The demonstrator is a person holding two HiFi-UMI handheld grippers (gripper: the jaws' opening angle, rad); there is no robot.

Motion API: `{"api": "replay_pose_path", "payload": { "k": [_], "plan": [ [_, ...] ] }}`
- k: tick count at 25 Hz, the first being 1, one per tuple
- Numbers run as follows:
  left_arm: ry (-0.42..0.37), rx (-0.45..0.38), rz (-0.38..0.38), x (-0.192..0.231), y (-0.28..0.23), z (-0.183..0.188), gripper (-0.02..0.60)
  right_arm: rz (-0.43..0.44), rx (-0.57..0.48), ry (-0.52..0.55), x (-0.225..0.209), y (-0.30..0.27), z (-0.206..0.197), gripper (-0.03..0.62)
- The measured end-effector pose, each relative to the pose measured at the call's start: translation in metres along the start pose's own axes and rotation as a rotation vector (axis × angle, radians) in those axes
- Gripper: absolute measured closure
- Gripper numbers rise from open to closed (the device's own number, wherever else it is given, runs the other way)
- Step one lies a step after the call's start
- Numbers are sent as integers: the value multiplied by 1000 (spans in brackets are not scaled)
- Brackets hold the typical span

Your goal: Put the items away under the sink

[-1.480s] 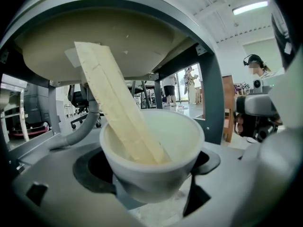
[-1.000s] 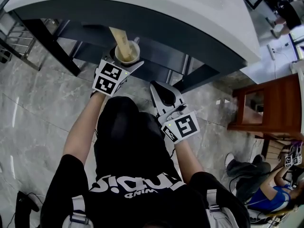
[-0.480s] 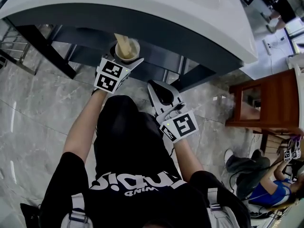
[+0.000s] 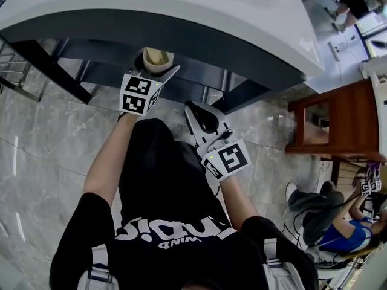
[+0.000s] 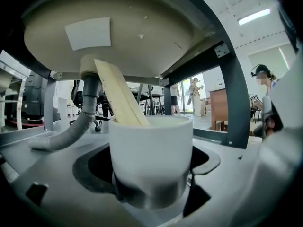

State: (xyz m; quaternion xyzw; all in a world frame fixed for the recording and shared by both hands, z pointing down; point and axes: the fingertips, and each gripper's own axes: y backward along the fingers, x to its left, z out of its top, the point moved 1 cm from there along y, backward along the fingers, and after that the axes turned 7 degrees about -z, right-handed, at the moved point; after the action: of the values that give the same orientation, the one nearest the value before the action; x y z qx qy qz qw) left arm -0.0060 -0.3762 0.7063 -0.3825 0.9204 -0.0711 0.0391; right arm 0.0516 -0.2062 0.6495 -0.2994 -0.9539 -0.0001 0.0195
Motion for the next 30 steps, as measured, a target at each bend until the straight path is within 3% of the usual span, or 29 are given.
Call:
{"api": "replay_pose_path", "payload": {
  "k": [10,30],
  "plan": [
    [-16,-52,48,3,-8,0,129,-28,4,-7,-4,-6,-2,576],
    [-90,-37,97,1,-3,3,127,-32,4,-38,-1,-10,-10,576]
  ]
}}
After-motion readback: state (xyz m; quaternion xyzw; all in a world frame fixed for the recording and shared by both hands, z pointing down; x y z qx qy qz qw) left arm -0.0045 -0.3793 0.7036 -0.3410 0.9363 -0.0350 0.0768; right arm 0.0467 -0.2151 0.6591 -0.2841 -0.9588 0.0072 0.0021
